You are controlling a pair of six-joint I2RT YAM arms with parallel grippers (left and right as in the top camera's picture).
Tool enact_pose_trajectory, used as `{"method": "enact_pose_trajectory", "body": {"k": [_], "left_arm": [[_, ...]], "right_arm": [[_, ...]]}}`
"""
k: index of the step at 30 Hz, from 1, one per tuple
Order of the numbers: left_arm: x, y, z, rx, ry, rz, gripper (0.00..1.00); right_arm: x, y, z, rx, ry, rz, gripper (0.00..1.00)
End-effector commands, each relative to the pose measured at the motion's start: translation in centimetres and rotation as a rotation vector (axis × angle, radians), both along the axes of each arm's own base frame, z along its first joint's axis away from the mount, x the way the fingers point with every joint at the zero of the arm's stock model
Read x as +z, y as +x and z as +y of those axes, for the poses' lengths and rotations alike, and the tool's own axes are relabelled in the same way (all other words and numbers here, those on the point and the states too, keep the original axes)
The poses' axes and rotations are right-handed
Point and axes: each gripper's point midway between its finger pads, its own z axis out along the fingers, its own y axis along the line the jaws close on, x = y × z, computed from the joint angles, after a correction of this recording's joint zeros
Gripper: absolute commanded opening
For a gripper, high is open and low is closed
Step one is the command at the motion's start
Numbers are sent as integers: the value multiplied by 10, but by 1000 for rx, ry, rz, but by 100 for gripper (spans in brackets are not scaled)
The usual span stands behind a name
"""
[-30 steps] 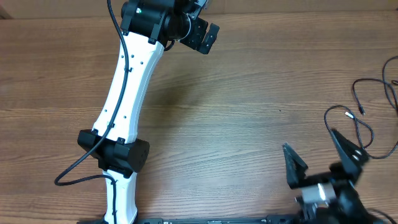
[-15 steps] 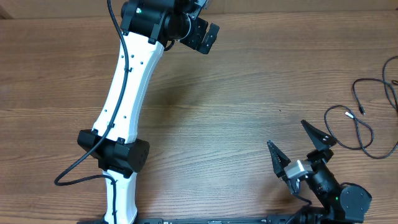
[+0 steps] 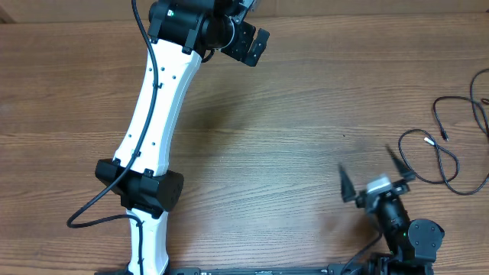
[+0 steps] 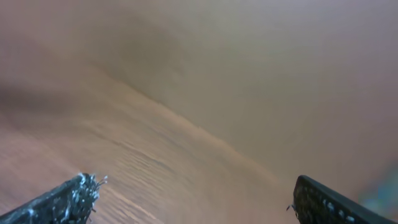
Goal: Untangle cables
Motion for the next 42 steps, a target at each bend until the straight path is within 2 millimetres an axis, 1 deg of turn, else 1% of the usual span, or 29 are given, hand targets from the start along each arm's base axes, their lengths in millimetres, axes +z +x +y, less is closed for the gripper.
{"method": "enact_pose_trajectory", "body": {"k": [1, 3, 4, 14, 29, 33, 36, 38, 42], "left_arm": [[13, 1, 4, -10, 7, -46, 100], [13, 1, 4, -10, 7, -47, 100], [14, 2, 4, -10, 6, -48, 100], [14, 2, 4, -10, 4, -52, 100], [16, 3, 0, -17, -4, -63, 100], [15, 2, -1, -21, -7, -55, 100], [15, 2, -1, -21, -7, -55, 100], [15, 2, -1, -21, -7, -55, 100], [15, 1, -1, -21, -6, -54, 100]], "right_arm": [[-11, 3, -57, -333, 331, 48, 100], [-19, 3, -63, -368, 364, 67, 100], [-20, 3, -64, -374, 365, 68, 100], [-42, 7, -63, -383, 359, 167, 100], [-44, 8, -63, -384, 358, 172, 100], [-43, 9, -56, -354, 355, 177, 100], [-38, 9, -35, -268, 350, 169, 100], [-33, 9, -27, -234, 350, 152, 100], [-24, 7, -24, -216, 355, 116, 100]]}}
